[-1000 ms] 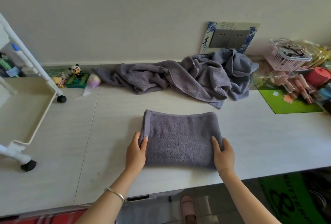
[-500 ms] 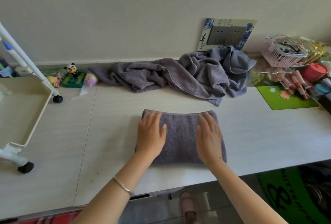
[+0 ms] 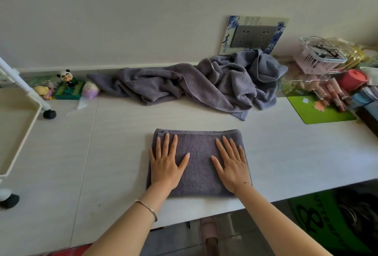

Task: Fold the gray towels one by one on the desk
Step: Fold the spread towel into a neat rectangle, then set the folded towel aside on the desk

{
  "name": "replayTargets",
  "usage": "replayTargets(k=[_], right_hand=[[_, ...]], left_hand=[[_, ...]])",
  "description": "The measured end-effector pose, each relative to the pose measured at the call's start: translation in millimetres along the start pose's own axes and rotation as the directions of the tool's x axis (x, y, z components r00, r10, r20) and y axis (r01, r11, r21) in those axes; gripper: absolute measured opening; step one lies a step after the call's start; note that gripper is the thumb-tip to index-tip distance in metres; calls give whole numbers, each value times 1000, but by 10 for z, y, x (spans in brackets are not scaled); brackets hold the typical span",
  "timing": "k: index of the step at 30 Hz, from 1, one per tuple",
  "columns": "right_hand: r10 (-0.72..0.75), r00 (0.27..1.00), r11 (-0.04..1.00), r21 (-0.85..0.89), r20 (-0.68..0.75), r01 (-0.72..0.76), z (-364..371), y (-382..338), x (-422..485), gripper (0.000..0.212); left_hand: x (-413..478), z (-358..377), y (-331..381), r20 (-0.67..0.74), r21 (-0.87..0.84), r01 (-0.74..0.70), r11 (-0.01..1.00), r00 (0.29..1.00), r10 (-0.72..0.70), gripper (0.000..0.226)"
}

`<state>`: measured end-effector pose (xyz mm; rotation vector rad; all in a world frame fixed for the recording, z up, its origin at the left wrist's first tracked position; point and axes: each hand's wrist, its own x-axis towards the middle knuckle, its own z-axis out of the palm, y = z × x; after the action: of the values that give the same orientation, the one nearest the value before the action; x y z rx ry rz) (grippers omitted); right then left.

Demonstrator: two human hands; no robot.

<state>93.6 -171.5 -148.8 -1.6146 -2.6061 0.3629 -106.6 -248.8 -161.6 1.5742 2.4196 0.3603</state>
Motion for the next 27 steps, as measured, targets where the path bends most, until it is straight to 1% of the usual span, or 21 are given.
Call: replayTargets(k=[2,4,7,10,11,12,13,14,15,16,17,18,19,20,22,23,25,26,27], right_hand=[[63,998,998,25,-15,-62,-7,40,42,79],[131,991,989,74,-3,-130,-25,78,84,85],[134,990,986,98,38,-138,-68,109,99,85],[111,992,981,156,54,-119,-159,140,94,79],[111,993,972,205,51,-119,-191,153,75,79],[125,991,947,293,45,-132,-222,168,42,82],[170,984,894,412,45,-174,-272,173,4,85],[235,969,811,536,72,-237,-300,195,-34,89],[296,947,721,620,129,-310,-336,217,-69,94],[334,923,650,663,190,-371,-357,246,-95,99],[348,904,623,661,246,-420,-384,271,-118,102],[342,894,608,657,288,-444,-398,316,-128,98],[336,882,593,653,331,-471,-428,341,-145,89],[324,866,559,662,380,-499,-450,370,-169,82],[316,823,524,636,472,-566,-449,441,-209,82],[317,802,535,602,506,-592,-442,473,-232,83],[303,780,508,599,548,-619,-473,470,-306,82],[297,771,474,614,564,-631,-488,472,-327,81],[290,762,423,636,580,-645,-515,462,-333,81]], left_hand=[[17,-20,-12,12,2,21,1000,1000,-21,94],[27,-49,-7,23,-6,30,1000,999,-30,100],[42,-80,-7,54,-25,70,997,996,-68,110],[23,-149,-46,77,-69,156,985,986,-151,106],[0,-189,-77,88,-95,180,979,981,-171,102],[-40,-240,-112,102,-123,203,972,976,-191,97],[-74,-294,-154,105,-162,227,960,972,-212,94],[-109,-335,-210,106,-222,260,940,965,-242,93],[-131,-370,-254,119,-298,309,903,951,-286,95],[-134,-393,-296,143,-387,365,847,931,-336,98],[-135,-425,-324,185,-468,419,778,907,-377,102],[-134,-454,-338,237,-530,459,713,887,-396,104],[-138,-481,-344,299,-565,493,662,870,-392,101],[-170,-503,-350,351,-575,512,638,859,-373,95],[-215,-515,-385,436,-536,534,654,838,-327,86],[-226,-525,-414,474,-517,550,656,822,-316,89],[-231,-580,-432,549,-510,583,632,787,-283,112],[-226,-603,-434,582,-519,607,602,767,-271,124],[-221,-621,-433,607,-532,626,570,752,-259,129]])
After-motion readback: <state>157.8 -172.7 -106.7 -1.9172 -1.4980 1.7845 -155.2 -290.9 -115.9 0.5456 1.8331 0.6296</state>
